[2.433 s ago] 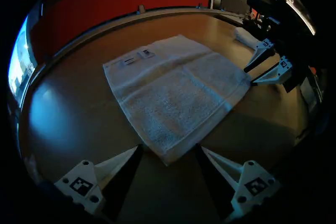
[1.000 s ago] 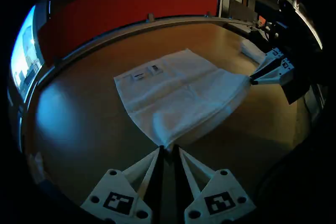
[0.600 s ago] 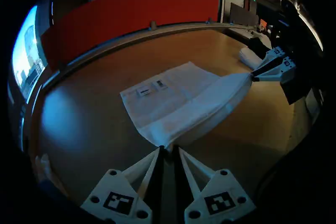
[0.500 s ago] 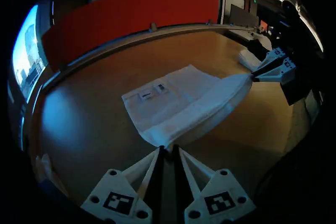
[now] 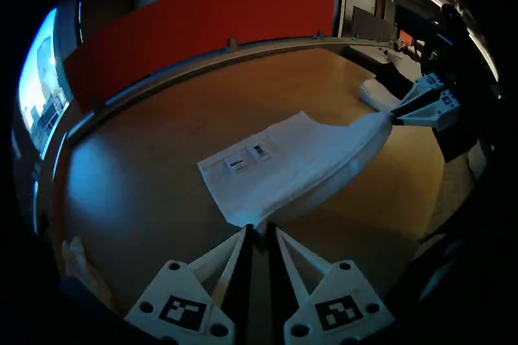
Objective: Fold towel
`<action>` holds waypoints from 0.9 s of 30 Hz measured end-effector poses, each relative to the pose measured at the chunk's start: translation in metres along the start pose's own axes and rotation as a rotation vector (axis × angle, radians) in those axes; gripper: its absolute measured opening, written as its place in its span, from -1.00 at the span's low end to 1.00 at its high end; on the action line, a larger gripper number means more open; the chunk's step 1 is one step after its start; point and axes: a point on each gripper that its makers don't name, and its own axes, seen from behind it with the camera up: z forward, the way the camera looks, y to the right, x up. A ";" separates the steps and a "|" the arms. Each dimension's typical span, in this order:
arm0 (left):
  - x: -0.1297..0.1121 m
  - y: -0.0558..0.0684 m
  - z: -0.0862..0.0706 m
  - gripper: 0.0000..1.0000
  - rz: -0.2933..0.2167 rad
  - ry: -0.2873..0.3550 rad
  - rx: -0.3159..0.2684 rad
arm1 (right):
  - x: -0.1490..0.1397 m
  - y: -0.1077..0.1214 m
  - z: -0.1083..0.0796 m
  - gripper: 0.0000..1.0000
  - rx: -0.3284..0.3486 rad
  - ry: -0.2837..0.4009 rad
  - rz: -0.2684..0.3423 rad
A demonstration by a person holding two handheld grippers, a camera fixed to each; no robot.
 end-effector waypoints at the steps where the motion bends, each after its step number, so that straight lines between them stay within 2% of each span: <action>1: 0.001 0.001 -0.002 -0.69 0.002 0.000 -0.002 | 0.000 0.000 -0.002 -0.83 -0.001 -0.001 0.000; 20: -0.001 0.018 -0.025 -0.68 -0.021 -0.017 -0.023 | 0.003 -0.011 -0.026 -0.83 0.005 -0.002 0.015; 27: -0.005 0.019 -0.028 -0.69 -0.028 -0.023 -0.025 | 0.002 -0.015 -0.028 -0.83 0.015 -0.004 0.016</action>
